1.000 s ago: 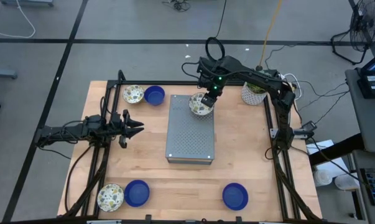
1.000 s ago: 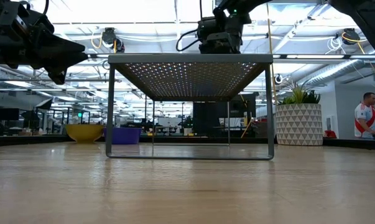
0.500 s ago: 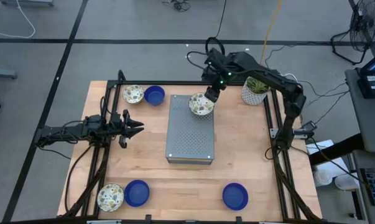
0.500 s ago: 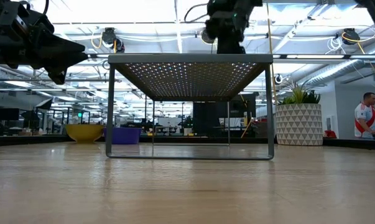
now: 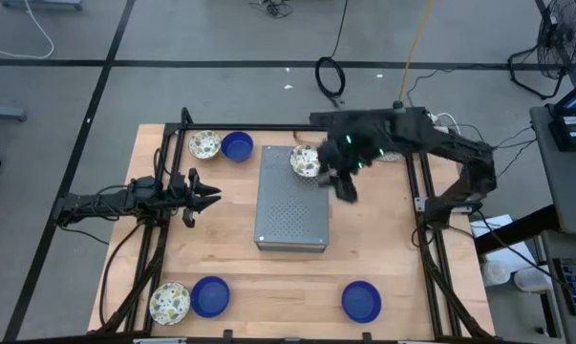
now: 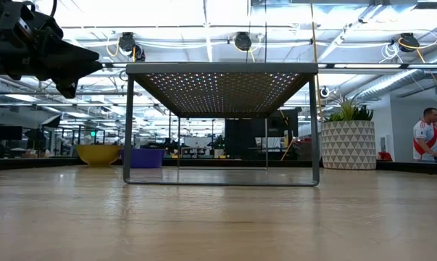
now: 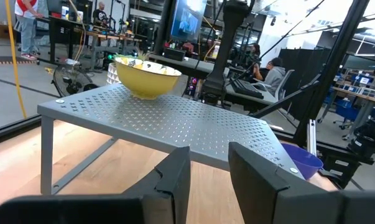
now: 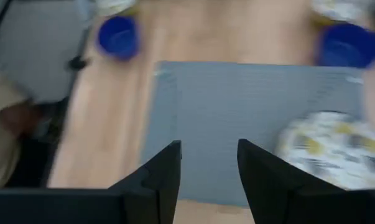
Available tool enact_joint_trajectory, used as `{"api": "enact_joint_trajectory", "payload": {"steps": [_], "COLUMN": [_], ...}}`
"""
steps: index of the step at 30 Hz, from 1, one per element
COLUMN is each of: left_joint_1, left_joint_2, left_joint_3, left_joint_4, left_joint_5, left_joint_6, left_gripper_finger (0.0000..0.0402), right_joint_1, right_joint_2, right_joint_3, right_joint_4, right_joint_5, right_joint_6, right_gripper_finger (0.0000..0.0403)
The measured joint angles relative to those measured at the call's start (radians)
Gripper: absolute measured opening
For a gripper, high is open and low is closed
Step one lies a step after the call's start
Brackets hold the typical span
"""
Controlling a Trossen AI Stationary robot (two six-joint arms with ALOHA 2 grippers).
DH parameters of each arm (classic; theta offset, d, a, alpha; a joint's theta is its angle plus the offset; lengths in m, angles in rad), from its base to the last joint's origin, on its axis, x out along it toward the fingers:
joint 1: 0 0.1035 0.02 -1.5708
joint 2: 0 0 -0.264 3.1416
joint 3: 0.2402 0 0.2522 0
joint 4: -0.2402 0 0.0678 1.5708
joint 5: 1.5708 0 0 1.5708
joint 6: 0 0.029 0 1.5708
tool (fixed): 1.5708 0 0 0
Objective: Pick & Place Mini bowls
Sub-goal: Put the bottom right blue bowl on the shelf
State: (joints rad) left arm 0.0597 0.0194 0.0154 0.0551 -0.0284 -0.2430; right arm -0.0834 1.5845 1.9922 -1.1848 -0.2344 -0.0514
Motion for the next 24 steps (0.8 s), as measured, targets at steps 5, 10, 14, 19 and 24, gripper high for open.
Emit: {"api": "enact_joint_trajectory", "payload": {"steps": [5,10,14,19,24], "left_joint_1": [0.000,0.000,0.000,0.000,0.000], "left_joint_2": [0.000,0.000,0.000,0.000,0.000], "left_joint_3": [0.000,0.000,0.000,0.000,0.000], "left_joint_4": [0.000,0.000,0.000,0.000,0.000], "left_joint_5": [0.000,0.000,0.000,0.000,0.000], "left_joint_6": [0.000,0.000,0.000,0.000,0.000], "left_gripper_finger": [0.0113,0.0113,0.0113,0.0113,0.0113], "right_joint_1": [0.196,0.393,0.530,0.679,0.772], "right_joint_2": [-0.019,-0.020,-0.021,-0.025,-0.023], "right_joint_3": [0.000,-0.022,-0.114,-0.301,-0.521], "right_joint_4": [-0.019,-0.063,-0.067,-0.013,0.019], "right_joint_5": [0.012,0.215,0.291,0.292,0.330], "right_joint_6": [0.072,0.225,0.398,0.592,0.739], "right_gripper_finger": [0.0143,0.0143,0.0143,0.0143,0.0143]}}
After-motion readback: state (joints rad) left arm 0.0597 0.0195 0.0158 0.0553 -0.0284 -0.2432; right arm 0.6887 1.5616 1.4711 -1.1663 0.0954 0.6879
